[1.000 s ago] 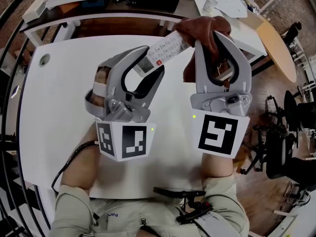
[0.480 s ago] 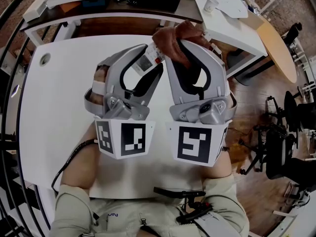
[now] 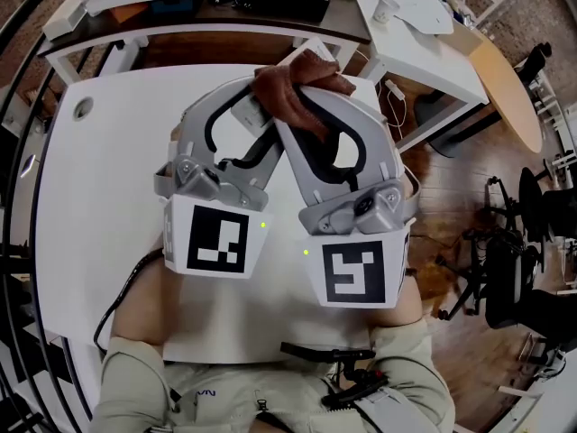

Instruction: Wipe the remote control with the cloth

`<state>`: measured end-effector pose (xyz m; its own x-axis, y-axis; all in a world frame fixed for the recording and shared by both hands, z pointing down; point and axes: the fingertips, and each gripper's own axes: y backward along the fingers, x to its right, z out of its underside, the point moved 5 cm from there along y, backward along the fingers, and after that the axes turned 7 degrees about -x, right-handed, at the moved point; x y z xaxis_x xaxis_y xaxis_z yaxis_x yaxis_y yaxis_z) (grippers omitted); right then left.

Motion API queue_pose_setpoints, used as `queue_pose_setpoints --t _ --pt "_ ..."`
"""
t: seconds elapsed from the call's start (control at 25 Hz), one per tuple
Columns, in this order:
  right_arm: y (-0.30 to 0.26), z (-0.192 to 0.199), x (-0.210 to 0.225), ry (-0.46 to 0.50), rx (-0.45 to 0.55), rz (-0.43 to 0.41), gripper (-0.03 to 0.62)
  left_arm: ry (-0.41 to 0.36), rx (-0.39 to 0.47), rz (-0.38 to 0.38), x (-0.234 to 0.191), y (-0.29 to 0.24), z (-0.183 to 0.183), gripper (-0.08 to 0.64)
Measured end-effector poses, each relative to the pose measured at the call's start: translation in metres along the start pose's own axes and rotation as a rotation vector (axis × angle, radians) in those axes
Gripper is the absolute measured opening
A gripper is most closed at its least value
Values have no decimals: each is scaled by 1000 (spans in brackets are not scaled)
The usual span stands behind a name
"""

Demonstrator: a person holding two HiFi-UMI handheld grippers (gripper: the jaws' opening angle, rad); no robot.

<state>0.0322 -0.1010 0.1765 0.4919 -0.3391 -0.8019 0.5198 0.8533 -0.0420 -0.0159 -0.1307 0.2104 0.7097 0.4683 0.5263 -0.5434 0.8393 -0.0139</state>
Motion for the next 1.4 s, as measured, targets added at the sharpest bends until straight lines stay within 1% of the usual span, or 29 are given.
queue_pose_setpoints --t 0.08,0.24,0.32,0.44,0.52,0.6,0.68,0.8,0.88,1.0,1.16,1.4 --pt "2 4 10 -56 9 30 77 59 15 23 -5 1 0 242" --pt "10 19 39 -210 23 144 77 205 53 58 -14 2 0 242" --pt "13 26 51 -284 41 188 77 260 59 66 -16 2 2 242" --pt "11 38 60 -353 57 200 77 327 61 72 -17 2 3 242" --pt "8 48 61 -389 60 199 77 396 64 82 -18 2 3 242" --pt "2 62 60 -434 33 210 77 455 68 87 -23 3 7 242" --pt "-5 78 58 -497 -1 220 77 486 77 76 -32 5 14 242" --pt "-15 95 53 -573 -15 207 77 545 112 69 -42 7 20 242" --pt "-19 100 50 -593 -23 200 77 599 132 69 -47 9 22 242" --pt "-22 99 45 -591 -16 186 77 678 150 87 -51 10 23 242" --pt "-23 89 38 -576 11 161 77 780 166 124 -52 10 25 242" --pt "-25 71 22 -558 54 107 77 942 199 152 -58 11 32 242"
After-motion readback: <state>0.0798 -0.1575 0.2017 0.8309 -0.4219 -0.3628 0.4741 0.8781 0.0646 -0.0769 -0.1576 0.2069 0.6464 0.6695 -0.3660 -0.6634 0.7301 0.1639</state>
